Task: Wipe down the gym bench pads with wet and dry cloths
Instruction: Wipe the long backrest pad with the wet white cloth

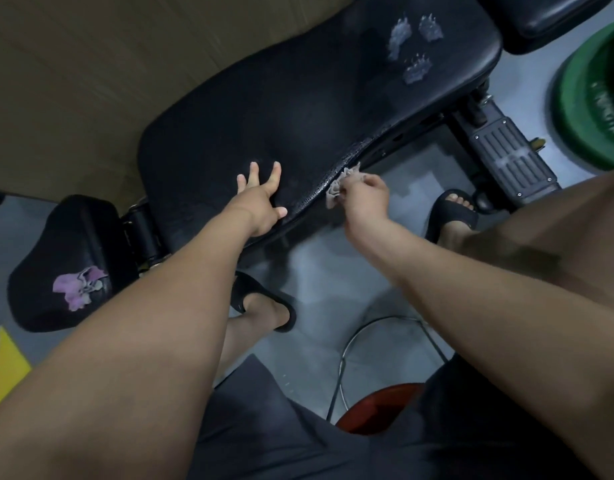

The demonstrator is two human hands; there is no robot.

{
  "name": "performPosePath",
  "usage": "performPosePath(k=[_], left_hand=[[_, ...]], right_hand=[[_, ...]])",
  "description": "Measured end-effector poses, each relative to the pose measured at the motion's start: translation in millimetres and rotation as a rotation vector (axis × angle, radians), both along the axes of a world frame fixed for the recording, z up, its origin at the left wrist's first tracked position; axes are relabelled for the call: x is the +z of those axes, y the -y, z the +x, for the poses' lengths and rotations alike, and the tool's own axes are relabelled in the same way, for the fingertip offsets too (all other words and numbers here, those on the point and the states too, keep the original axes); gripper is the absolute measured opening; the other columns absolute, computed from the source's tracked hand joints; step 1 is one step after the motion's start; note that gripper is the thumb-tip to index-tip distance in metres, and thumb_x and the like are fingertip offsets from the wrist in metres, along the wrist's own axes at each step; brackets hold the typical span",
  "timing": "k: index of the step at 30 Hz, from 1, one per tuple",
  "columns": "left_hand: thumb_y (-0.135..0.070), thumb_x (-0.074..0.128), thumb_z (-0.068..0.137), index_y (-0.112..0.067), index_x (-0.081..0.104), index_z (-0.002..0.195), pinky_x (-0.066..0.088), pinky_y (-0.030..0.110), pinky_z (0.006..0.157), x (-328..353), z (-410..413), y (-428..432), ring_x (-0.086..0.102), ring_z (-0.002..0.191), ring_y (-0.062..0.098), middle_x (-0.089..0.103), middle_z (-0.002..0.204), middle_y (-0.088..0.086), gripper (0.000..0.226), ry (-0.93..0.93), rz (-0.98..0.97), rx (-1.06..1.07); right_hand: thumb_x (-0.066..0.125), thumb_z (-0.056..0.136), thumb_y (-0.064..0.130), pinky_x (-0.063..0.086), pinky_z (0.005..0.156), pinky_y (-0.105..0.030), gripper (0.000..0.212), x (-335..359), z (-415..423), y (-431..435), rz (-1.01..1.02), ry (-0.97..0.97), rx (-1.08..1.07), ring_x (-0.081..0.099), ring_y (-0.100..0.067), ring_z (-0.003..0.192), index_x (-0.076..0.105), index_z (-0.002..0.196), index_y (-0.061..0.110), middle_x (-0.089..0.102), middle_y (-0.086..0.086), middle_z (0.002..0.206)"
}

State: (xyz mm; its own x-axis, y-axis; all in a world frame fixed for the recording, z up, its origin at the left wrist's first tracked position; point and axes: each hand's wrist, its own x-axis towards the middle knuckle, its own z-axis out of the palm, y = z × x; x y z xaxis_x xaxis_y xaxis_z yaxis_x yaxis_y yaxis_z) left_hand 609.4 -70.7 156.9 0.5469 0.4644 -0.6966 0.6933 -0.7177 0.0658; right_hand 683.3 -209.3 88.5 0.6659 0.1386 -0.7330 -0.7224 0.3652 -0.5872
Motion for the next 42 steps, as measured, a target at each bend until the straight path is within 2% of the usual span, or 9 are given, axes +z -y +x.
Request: performPosePath(k=[7, 11, 16, 21, 25, 27, 33, 37, 42], left_hand=[[-0.026, 0.057, 0.102, -0.044, -0.009, 0.157, 0.012, 0.047, 0.123, -0.1, 1.9, -1.8, -0.019, 0.153, 0.028, -0.026, 0.165, -0.001, 0.088, -0.001, 0.012, -0.012], [-0.026, 0.057, 0.102, -0.045, -0.009, 0.157, 0.012, 0.047, 0.124, -1.9, 2.0, -1.9, -0.020, 0.153, 0.028, -0.027, 0.165, -0.002, 0.089, -0.002, 0.009, -0.011], [-0.026, 0.058, 0.102, -0.045, -0.009, 0.157, 0.011, 0.048, 0.124, -2.5, 1.8, -1.9, -0.020, 0.153, 0.028, -0.027, 0.165, -0.001, 0.089, 0.001, 0.010, -0.011], [-0.026, 0.057, 0.102, -0.046, -0.011, 0.156, 0.014, 0.049, 0.123, -2.5, 2.0, -1.9, -0.020, 0.153, 0.026, -0.028, 0.165, -0.002, 0.089, -0.013, 0.020, -0.017], [-0.026, 0.057, 0.102, -0.046, -0.011, 0.156, 0.016, 0.050, 0.122, -2.3, 2.8, -0.3, -0.020, 0.153, 0.025, -0.028, 0.165, -0.003, 0.089, -0.023, 0.033, -0.014], [-0.026, 0.057, 0.102, -0.047, -0.012, 0.156, 0.017, 0.050, 0.122, -2.1, 3.4, -0.3, -0.020, 0.153, 0.025, -0.028, 0.165, -0.003, 0.090, -0.024, 0.035, -0.013], [-0.025, 0.058, 0.102, -0.047, -0.011, 0.156, 0.016, 0.049, 0.123, -2.7, 3.4, 0.1, -0.020, 0.153, 0.026, -0.028, 0.165, -0.003, 0.090, -0.017, 0.025, -0.003], [-0.026, 0.058, 0.102, -0.046, -0.011, 0.156, 0.014, 0.050, 0.124, -3.0, 3.7, -0.9, -0.020, 0.153, 0.027, -0.027, 0.165, -0.002, 0.090, -0.014, 0.024, -0.004], [-0.025, 0.057, 0.102, -0.047, -0.012, 0.156, 0.017, 0.050, 0.123, -3.4, 5.1, -0.8, -0.021, 0.153, 0.026, -0.028, 0.165, -0.003, 0.090, -0.026, 0.024, 0.002]], right_hand=[[0.061, 0.079, 0.008, 0.052, 0.070, -0.032, 0.029, -4.4, -66.6, -13.6, -0.085, 0.053, 0.253, 0.058, -0.025, 0.078, 0.042, 0.097, 0.022, 0.058, -0.018, 0.103], [0.066, 0.080, 0.002, 0.045, 0.099, -0.030, 0.049, -7.4, -66.8, -8.9, -0.284, 0.223, 0.506, 0.047, -0.019, 0.107, 0.041, 0.120, 0.015, 0.034, -0.007, 0.129], [0.065, 0.081, 0.000, 0.052, 0.075, -0.026, 0.034, -12.6, -51.0, -0.4, -0.258, 0.229, 0.477, 0.061, -0.020, 0.088, 0.046, 0.101, 0.021, 0.061, -0.003, 0.105], [0.057, 0.083, 0.001, 0.059, 0.073, -0.052, 0.035, -8.9, -34.9, 1.0, -0.084, 0.100, 0.212, 0.060, -0.028, 0.073, 0.040, 0.095, 0.029, 0.058, -0.004, 0.091], [0.055, 0.097, -0.004, 0.060, 0.063, -0.035, 0.026, -4.5, -39.3, 1.9, -0.063, 0.117, 0.194, 0.057, -0.027, 0.067, 0.040, 0.095, 0.018, 0.057, -0.011, 0.090], [0.061, 0.092, 0.010, 0.061, 0.080, -0.040, 0.023, -4.3, -43.8, 1.5, -0.119, 0.140, 0.235, 0.062, -0.025, 0.068, 0.041, 0.096, 0.019, 0.064, -0.010, 0.081], [0.066, 0.084, 0.005, 0.043, 0.091, -0.022, 0.045, -8.0, -58.1, 6.5, -0.359, 0.446, 0.468, 0.055, -0.022, 0.103, 0.043, 0.122, 0.011, 0.044, -0.011, 0.128], [0.065, 0.086, 0.006, 0.044, 0.078, -0.016, 0.034, -17.3, -50.5, 11.3, -0.375, 0.527, 0.493, 0.061, -0.011, 0.086, 0.044, 0.098, 0.029, 0.059, -0.014, 0.118], [0.065, 0.082, 0.021, 0.058, 0.078, -0.045, 0.027, -20.6, -51.1, 9.4, -0.337, 0.444, 0.450, 0.056, -0.015, 0.069, 0.047, 0.082, 0.041, 0.061, -0.008, 0.095]])
